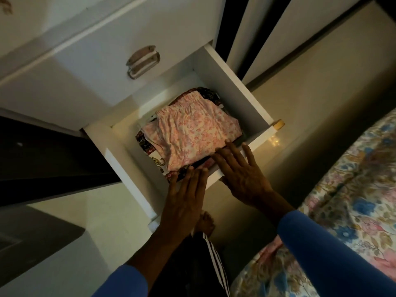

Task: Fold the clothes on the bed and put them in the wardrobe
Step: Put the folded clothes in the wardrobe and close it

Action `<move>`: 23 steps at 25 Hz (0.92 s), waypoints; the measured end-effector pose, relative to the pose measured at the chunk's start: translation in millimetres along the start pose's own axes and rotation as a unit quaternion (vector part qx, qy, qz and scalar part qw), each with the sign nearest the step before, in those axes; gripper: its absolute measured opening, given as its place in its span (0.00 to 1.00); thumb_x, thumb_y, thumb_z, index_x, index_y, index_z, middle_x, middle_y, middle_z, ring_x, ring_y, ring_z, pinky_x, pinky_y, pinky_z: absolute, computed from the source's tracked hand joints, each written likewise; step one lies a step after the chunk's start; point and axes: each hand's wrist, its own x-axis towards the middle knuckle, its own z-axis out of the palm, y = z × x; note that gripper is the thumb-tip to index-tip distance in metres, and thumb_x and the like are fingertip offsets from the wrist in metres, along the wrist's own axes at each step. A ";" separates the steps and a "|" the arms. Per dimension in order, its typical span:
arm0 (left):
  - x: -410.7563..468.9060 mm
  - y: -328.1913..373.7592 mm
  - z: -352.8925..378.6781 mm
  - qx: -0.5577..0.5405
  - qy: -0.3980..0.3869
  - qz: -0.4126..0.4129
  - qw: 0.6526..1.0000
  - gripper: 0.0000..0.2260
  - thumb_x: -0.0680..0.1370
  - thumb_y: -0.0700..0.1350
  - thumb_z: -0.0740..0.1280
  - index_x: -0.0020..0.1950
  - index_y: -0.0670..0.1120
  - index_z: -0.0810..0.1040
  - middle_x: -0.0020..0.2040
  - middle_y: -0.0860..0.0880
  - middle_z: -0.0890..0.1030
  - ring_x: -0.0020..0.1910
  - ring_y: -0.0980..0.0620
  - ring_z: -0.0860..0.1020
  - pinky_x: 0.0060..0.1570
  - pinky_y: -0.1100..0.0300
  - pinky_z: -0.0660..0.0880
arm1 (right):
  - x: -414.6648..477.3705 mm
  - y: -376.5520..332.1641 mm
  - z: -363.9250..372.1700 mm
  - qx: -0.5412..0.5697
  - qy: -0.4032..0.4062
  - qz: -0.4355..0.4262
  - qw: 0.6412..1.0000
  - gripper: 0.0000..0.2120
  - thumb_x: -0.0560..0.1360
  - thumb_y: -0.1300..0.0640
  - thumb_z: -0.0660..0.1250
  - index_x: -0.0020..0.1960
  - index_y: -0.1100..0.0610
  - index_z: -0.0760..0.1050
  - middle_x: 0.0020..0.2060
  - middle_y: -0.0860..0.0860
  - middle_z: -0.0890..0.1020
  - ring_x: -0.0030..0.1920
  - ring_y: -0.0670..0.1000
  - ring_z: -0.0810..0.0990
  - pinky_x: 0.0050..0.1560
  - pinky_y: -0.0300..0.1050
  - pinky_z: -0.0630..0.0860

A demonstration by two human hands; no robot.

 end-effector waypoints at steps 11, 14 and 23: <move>-0.7 -29.0 4.0 0.143 0.114 0.179 0.967 0.25 0.86 0.45 0.52 0.83 0.42 0.56 0.84 0.43 0.54 0.82 0.43 0.56 0.74 0.32 0.60 | 14.1 -11.4 15.8 0.001 0.119 0.000 0.993 0.41 0.79 0.44 0.65 0.84 0.58 0.51 0.82 0.58 0.55 0.83 0.62 0.49 0.81 0.66 0.44; 5.7 -30.0 4.7 0.150 0.108 0.160 0.970 0.26 0.85 0.45 0.51 0.84 0.43 0.55 0.84 0.43 0.53 0.83 0.42 0.56 0.75 0.31 0.57 | 21.3 -2.2 15.2 0.006 0.141 -0.019 0.990 0.41 0.78 0.46 0.66 0.83 0.59 0.53 0.83 0.58 0.55 0.83 0.62 0.49 0.81 0.65 0.43; 50.0 -90.9 -24.8 0.233 0.147 0.124 0.953 0.23 0.88 0.41 0.45 0.83 0.43 0.58 0.83 0.45 0.58 0.82 0.43 0.58 0.75 0.30 0.57 | 97.2 -24.4 9.5 0.195 0.213 0.158 0.944 0.50 0.77 0.37 0.67 0.84 0.60 0.44 0.83 0.60 0.45 0.83 0.62 0.44 0.82 0.63 0.46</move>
